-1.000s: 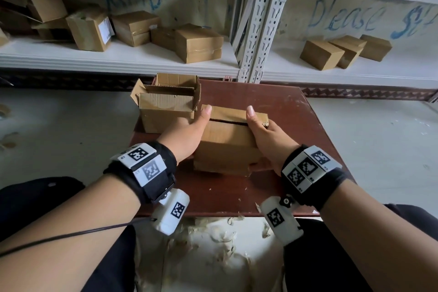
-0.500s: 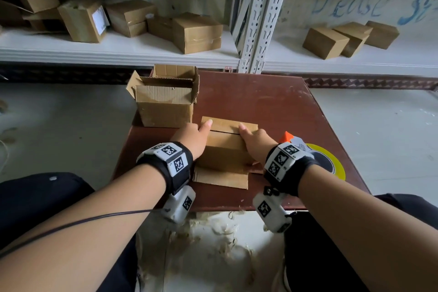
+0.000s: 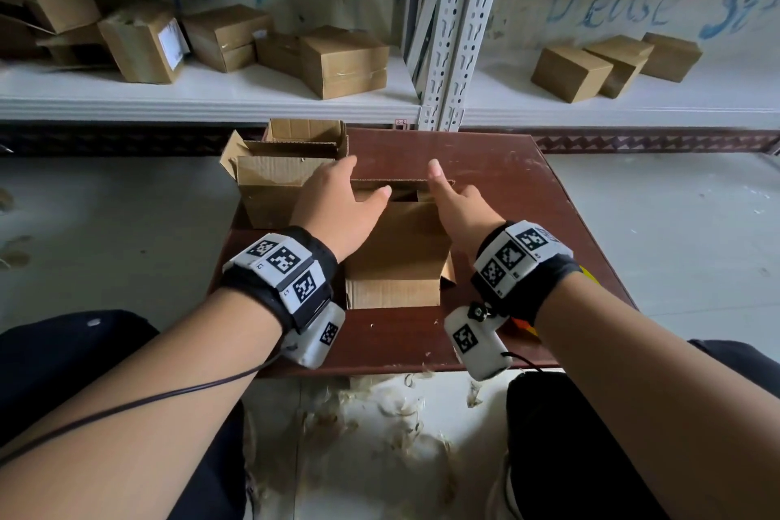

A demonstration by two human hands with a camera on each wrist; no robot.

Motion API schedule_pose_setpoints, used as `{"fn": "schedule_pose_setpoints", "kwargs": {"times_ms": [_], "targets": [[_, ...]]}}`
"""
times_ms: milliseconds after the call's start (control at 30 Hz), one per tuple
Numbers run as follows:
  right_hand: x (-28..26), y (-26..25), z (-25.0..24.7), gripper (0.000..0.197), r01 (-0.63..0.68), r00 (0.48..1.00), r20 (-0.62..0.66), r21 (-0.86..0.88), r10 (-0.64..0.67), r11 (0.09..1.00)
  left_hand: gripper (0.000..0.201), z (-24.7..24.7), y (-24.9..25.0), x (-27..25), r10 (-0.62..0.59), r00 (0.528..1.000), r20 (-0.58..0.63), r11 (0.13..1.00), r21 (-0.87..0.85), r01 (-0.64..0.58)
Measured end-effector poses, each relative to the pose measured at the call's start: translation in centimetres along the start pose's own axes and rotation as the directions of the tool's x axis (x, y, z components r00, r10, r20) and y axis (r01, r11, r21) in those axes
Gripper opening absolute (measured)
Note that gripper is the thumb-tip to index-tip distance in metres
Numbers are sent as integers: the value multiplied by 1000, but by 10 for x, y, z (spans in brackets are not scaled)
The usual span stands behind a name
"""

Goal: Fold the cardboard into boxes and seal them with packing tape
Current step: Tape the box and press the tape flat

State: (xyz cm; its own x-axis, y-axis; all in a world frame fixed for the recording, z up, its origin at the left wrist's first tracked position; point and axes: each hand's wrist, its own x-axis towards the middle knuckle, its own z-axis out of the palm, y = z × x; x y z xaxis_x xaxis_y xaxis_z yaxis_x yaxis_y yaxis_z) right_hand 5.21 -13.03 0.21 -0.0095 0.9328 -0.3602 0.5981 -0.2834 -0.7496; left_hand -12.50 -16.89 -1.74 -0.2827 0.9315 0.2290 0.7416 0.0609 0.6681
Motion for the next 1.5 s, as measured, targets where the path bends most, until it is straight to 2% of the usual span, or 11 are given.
{"fn": "schedule_pose_setpoints", "kwargs": {"times_ms": [100, 233, 333, 433, 600, 767, 867, 1100, 1300, 1400, 1500], "targets": [[2, 1, -13, 108, 47, 998, -32, 50, -46, 998, 41, -8, 14, -8, 105, 984, -144, 987, -107, -121], [4, 7, -39, 125, 137, 983, -142, 134, -118, 982, 17, -15, 36, -22, 218, 906, -364, 911, -256, -323], [10, 29, -51, 131, 102, 981, -182, 214, -63, 972, 15, -13, 51, -35, 224, 948, -228, 869, -393, -300], [6, 51, -57, 133, -1, 989, -145, 56, 9, 998, 15, -1, 60, -44, 187, 982, 24, 840, -522, -148], [13, 92, -48, 88, -191, 980, -125, -371, 155, 909, 14, 30, 66, -46, 142, 964, 227, 851, -524, -2], [18, 104, -33, 92, -293, 944, -277, -460, 178, 838, 16, 41, 65, -50, 183, 936, 300, 886, -463, -25], [25, 109, -36, 91, -305, 946, -247, -454, 210, 837, 16, 38, 61, -50, 198, 930, 310, 892, -451, -39], [31, 131, -33, 41, -158, 984, -141, -427, 107, 890, 15, 33, 59, -47, 207, 927, 312, 898, -436, -54], [45, 101, -71, 52, -148, 981, -162, -256, 108, 955, 15, 24, 59, -44, 186, 952, 243, 904, -423, -68], [37, 84, -91, 37, -127, 982, -140, -16, 124, 992, 15, 18, 57, -45, 174, 957, 234, 895, -442, -54], [10, 69, -104, 62, -103, 989, -63, 377, 136, 921, 15, 12, 55, -48, 172, 954, 246, 892, -450, -45]]}}
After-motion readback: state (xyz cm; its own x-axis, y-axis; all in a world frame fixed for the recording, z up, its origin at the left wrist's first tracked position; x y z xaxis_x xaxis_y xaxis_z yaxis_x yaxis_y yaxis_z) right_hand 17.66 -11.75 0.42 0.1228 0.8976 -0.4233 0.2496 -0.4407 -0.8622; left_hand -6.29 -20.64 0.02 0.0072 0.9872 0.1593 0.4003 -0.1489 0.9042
